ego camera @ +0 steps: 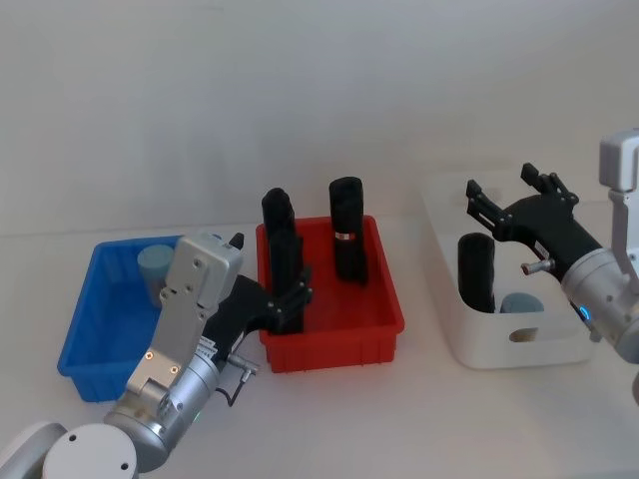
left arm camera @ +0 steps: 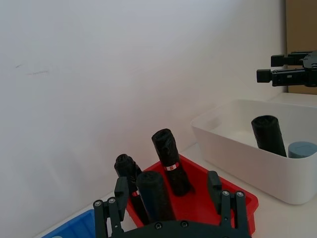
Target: Pick the cotton swabs from the blue box and place them into the white box.
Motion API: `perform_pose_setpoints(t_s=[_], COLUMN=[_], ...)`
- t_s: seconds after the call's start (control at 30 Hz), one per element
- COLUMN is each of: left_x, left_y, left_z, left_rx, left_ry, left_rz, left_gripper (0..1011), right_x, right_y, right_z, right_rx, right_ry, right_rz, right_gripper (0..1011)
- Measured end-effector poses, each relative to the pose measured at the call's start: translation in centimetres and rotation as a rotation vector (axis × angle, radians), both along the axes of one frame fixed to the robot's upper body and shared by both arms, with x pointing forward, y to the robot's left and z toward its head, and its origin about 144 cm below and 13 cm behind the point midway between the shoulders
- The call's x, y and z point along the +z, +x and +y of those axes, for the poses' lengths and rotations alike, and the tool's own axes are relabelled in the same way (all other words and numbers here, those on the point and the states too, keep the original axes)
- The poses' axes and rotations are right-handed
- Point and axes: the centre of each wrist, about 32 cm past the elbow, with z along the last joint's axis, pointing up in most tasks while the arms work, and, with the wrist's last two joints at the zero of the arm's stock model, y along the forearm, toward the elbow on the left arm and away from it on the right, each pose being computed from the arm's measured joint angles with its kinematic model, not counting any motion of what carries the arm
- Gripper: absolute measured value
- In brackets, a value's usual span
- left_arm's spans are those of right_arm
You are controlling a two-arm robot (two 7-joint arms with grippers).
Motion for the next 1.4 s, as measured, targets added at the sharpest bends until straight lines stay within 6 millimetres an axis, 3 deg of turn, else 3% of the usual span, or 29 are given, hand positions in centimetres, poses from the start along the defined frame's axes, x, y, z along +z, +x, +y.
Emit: perform_pose_setpoints(t_s=[0.27,1.4], left_x=[0.0,0.0], left_y=[0.0,0.0], left_z=[0.0,0.0], left_rx=[0.0,0.0], left_ry=[0.0,0.0], left_rz=[0.0,0.0], left_gripper=[1004,1004], right_x=[-0.07,-0.12], right_y=[-0.28,-0.56], right_z=[-0.1,-0.18], right_rx=[-0.001,-0.001], right_ry=[0.004,0.009], right_rz=[-0.006,-0.013], right_gripper=[1001,1002])
